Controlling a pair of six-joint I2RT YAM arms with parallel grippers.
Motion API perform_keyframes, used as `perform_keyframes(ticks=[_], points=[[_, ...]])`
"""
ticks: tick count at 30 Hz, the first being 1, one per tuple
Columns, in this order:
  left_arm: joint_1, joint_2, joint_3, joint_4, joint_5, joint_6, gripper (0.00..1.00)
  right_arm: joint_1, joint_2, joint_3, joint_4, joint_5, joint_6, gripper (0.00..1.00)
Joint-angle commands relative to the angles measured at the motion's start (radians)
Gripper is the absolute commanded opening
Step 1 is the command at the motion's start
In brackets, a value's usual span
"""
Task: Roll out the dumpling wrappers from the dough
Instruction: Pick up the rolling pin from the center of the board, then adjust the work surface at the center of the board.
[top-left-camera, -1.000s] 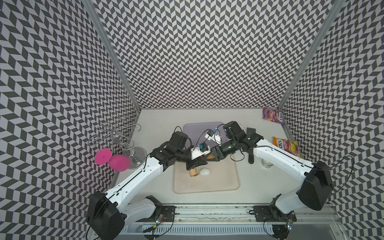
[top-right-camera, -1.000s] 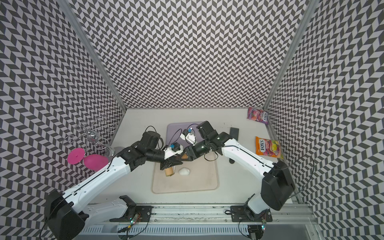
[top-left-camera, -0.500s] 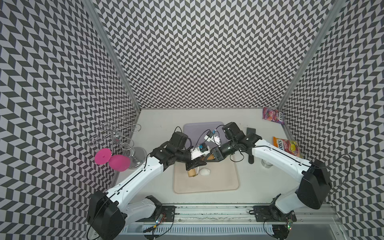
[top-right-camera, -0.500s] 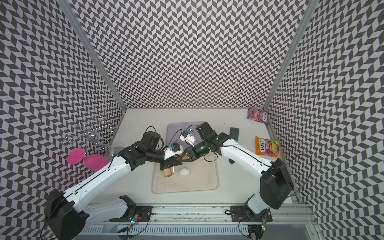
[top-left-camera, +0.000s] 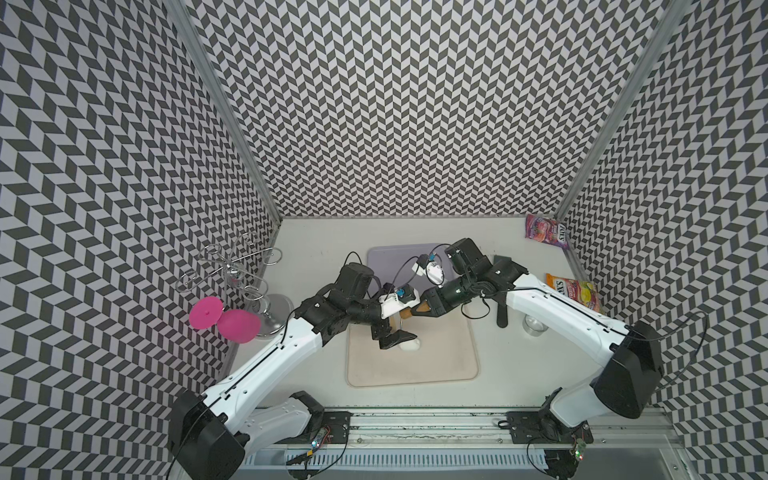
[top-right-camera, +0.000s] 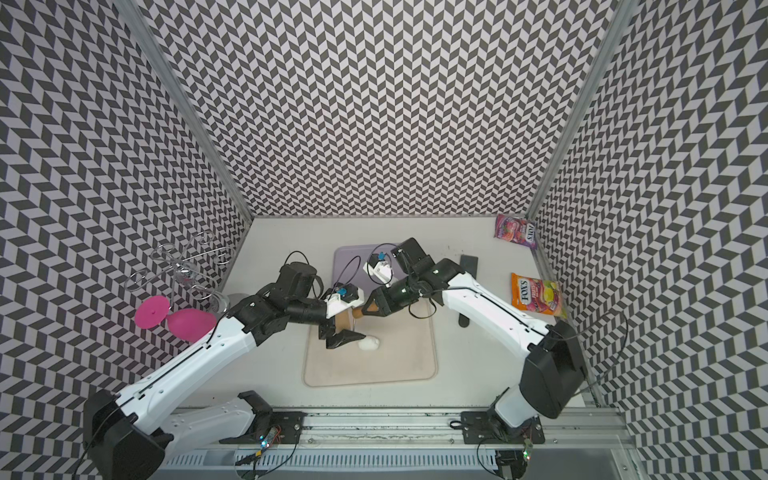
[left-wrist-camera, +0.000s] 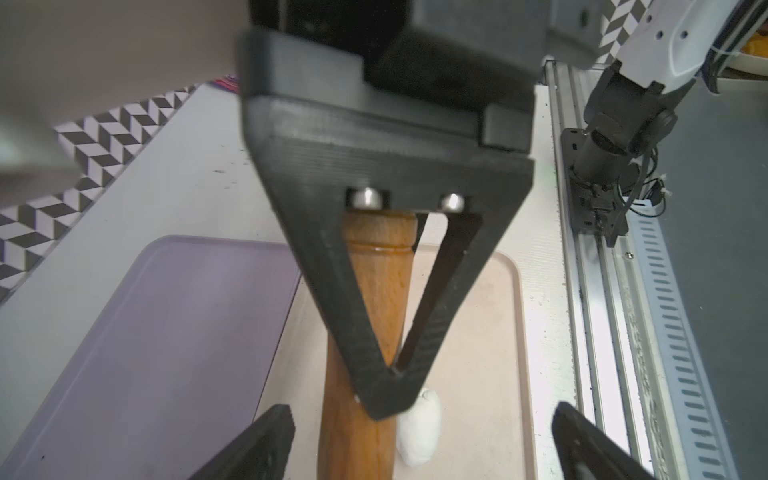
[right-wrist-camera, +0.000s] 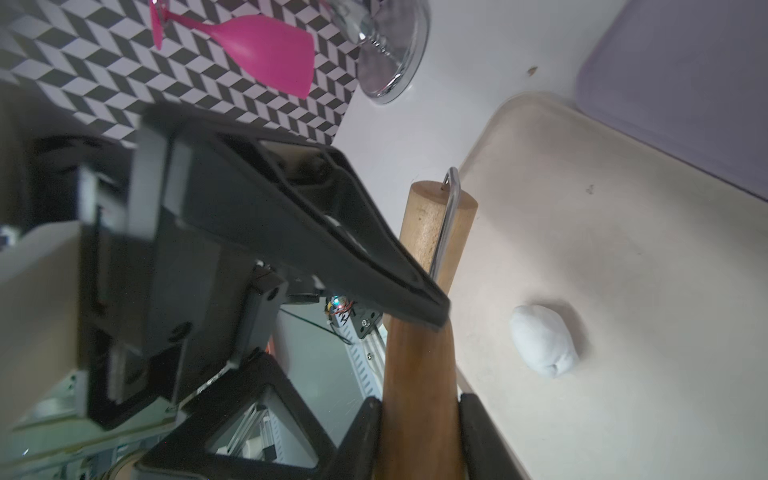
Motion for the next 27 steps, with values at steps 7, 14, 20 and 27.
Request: perform_keyframes(ticks=[7,14,20,27], points=[[0.305,0.006,0.067,-0.021,-0.06,-0.155,0.99,0.001,-0.062,0.113,-0.209,0.249,-0.011,0.0],[0.422,0.201,0.033,-0.074,-0.293,-0.185,0.93,0.063,-0.071,0.117,-0.265,0.306,-0.002,0.0],[0.456,0.314,-0.029,-0.044,-0.382,-0.202,0.83,0.08,-0.088,0.077,-0.253,0.293,-0.014,0.0],[0.455,0.474,0.002,0.039,-0.382,-0.169,0.54,0.085,-0.092,0.047,-0.219,0.278,-0.016,0.0]])
